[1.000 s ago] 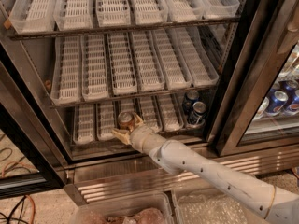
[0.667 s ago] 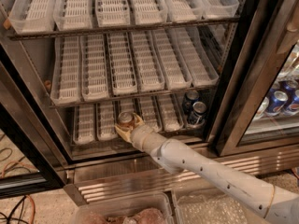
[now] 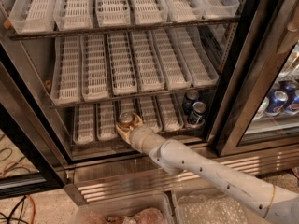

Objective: Pick orange can from bottom shelf of fridge

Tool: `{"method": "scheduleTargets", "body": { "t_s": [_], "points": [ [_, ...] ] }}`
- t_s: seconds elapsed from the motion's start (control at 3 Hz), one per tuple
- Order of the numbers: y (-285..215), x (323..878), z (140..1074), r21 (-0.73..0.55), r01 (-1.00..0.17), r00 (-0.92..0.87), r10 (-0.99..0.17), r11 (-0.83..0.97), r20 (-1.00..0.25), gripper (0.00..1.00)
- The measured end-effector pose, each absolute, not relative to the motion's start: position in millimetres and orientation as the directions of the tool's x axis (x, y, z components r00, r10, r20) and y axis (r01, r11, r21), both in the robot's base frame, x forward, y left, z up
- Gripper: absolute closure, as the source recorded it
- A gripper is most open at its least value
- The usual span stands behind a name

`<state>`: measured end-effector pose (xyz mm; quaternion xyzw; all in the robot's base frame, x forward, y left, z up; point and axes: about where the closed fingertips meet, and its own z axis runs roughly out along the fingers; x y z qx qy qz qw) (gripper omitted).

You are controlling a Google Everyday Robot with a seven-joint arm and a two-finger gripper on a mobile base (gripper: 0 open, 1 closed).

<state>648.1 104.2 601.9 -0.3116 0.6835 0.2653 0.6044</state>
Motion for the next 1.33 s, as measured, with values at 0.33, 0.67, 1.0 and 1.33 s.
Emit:
{"method": "scheduleTargets", "body": {
  "t_s": [0.33,0.67,1.0,1.33],
  "points": [
    [104.9,654.5,603.1,0.015,-0.752,-0.116,-0.111,0.658,-0.987,1.00],
    [106.4,664.9,615.5,0.023,-0.764,-0.123,-0.111,0.645,-0.986,1.00],
    [100.0,653.2,644.2,-0.020,-0.787,-0.069,-0.121,0.616,-0.990,1.00],
    [78.6,619.1,675.9,-0.022,-0.810,-0.056,-0.114,0.585,-0.992,1.00]
  ]
}}
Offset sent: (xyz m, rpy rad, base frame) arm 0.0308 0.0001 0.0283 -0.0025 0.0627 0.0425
